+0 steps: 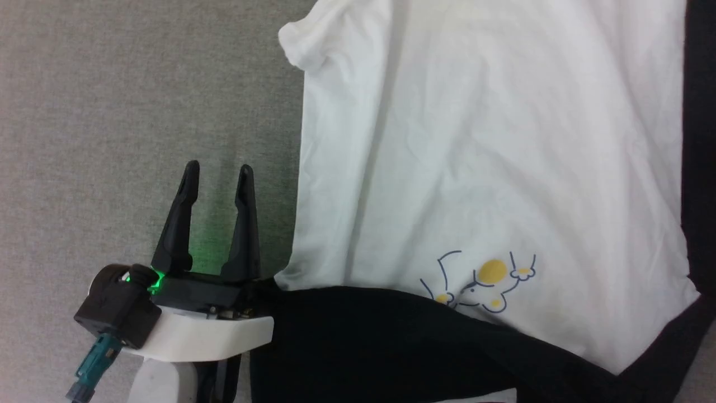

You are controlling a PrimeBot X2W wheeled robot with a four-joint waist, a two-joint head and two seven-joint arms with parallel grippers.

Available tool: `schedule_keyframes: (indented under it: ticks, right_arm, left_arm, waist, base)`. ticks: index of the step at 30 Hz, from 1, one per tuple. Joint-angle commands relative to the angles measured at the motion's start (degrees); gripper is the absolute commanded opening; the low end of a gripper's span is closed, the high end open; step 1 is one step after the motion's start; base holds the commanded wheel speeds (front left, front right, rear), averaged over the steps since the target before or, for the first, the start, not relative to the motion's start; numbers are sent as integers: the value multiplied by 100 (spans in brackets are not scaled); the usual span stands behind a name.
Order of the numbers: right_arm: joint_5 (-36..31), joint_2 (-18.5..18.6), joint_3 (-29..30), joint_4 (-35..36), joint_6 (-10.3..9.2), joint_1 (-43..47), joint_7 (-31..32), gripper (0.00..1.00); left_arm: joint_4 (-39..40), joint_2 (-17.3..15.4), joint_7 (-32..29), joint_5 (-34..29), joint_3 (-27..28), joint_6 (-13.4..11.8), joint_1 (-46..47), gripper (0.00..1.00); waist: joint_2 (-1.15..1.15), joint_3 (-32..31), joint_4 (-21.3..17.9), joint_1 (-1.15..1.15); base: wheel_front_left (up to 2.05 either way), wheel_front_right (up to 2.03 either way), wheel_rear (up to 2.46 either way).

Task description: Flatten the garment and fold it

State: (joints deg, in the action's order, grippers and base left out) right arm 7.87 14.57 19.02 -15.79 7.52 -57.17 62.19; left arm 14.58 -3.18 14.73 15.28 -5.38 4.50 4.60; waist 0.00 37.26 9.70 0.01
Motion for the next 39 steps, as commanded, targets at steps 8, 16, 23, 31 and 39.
schedule_keyframes:
  ticks: [8, 16, 23, 31, 39]
  right_arm:
    - [-216, -144, 202, 330, -3, 239, 322, 100]
    - [-424, -150, 211, 460, -3, 248, -224, 0]
    - [-213, -45, 102, 375, -3, 430, -1372, 0]
    - [438, 247, 405, 537, -3, 1242, -2218, 0]
    - [931, 672, 1385, 546, -3, 2530, -2607, 0]
  left_arm:
    - [-74, 29, 27, 155, -70, 6, 139, 100]
    - [-205, 30, 27, 97, -27, 28, 143, 100]
    - [-300, 30, 27, 37, 54, 47, 1, 100]
    - [-386, 30, 27, -75, 237, 44, -430, 100]
    - [-395, 5, 27, -196, 454, 30, -1025, 100]
  waist:
    - [0, 149, 160, -1]
    - [0, -7, 89, -1]
    - [0, -664, -57, -1]
    - [0, -1691, -263, -1]
    - [0, -2585, -474, -1]
  base:
    - [0, 0, 0]
    - [0, 0, 0]
    - [0, 0, 0]
    - [0, 0, 0]
    - [0, 0, 0]
